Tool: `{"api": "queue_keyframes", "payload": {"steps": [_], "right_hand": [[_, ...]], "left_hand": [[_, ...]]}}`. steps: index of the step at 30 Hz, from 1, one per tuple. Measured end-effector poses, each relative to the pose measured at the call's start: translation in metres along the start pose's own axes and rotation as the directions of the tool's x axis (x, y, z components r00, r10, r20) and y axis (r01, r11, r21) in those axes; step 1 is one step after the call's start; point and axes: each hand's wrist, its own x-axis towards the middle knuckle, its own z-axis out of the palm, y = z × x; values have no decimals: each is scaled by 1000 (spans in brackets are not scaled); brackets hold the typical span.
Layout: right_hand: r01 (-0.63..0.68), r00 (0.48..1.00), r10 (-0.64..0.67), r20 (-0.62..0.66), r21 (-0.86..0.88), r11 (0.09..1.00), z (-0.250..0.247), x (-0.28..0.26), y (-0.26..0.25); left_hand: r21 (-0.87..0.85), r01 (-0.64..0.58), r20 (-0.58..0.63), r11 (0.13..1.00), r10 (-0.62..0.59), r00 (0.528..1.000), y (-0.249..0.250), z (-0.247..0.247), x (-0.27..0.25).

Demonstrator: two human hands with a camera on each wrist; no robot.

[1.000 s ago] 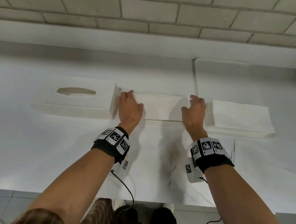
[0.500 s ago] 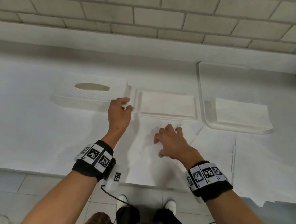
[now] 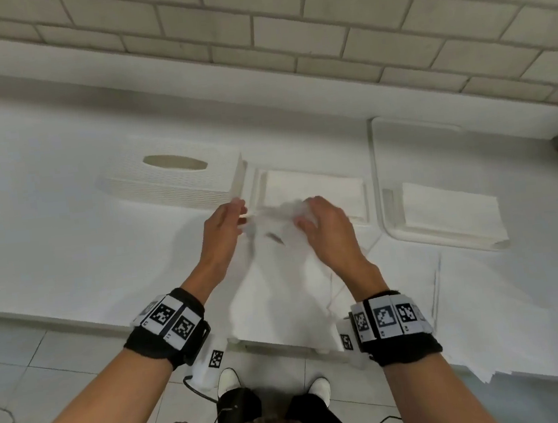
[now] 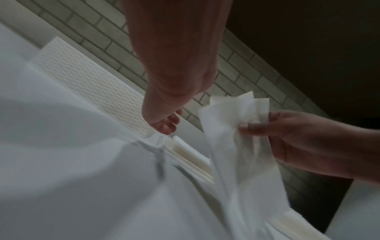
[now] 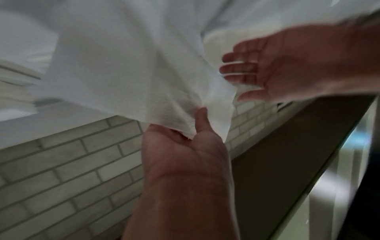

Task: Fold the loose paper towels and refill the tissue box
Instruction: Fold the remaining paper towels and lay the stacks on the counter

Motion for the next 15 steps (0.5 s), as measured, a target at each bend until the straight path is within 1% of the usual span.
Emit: {"api": "queue_keyframes", "payload": {"steps": [1, 2, 4, 6, 7, 9, 10, 11, 12, 13, 14, 15], "right_hand": [[-45, 997, 55, -61, 165, 985, -9, 1, -4], [-89, 989, 121, -83, 319, 944, -19, 1, -8], [-173, 973, 230, -35, 551, 817, -36, 1, -10], [-233, 957, 288, 34, 679, 696, -48, -2, -3], [-255, 949, 310, 54, 709, 658, -52, -4, 5], [-303, 922, 383, 64, 736, 605, -59, -11, 25], [-330, 899, 435, 51, 733, 595, -62, -16, 37], [-365, 869, 495, 22, 704, 609, -64, -21, 53], [-415, 833, 553, -24, 634, 653, -66, -28, 69], [-491, 792, 604, -86, 498, 715, -68, -35, 87], [-584, 755, 643, -131, 311, 750, -69, -42, 104], [-671, 718, 680, -148, 110, 733, -69, -49, 119]], "left_hand": [[-53, -9, 62, 999, 12, 998, 7, 7, -4], [-79, -26, 134, 997, 36, 990, 14, 14, -6], [-83, -47, 297, 995, 70, 952, 28, 32, -13], [-57, -23, 423, 998, 45, 905, 40, 52, -20], [-27, -11, 453, 1000, 22, 891, 43, 63, -22], [52, -11, 448, 999, -13, 894, 42, 82, -25], [84, -8, 426, 996, -29, 904, 40, 90, -25], [109, 1, 400, 994, -45, 915, 37, 96, -26], [127, 12, 379, 992, -59, 924, 33, 100, -26], [141, 19, 369, 990, -70, 927, 30, 103, -26], [150, 20, 363, 989, -74, 929, 28, 104, -26], [160, 17, 362, 987, -74, 929, 27, 105, -26]]}}
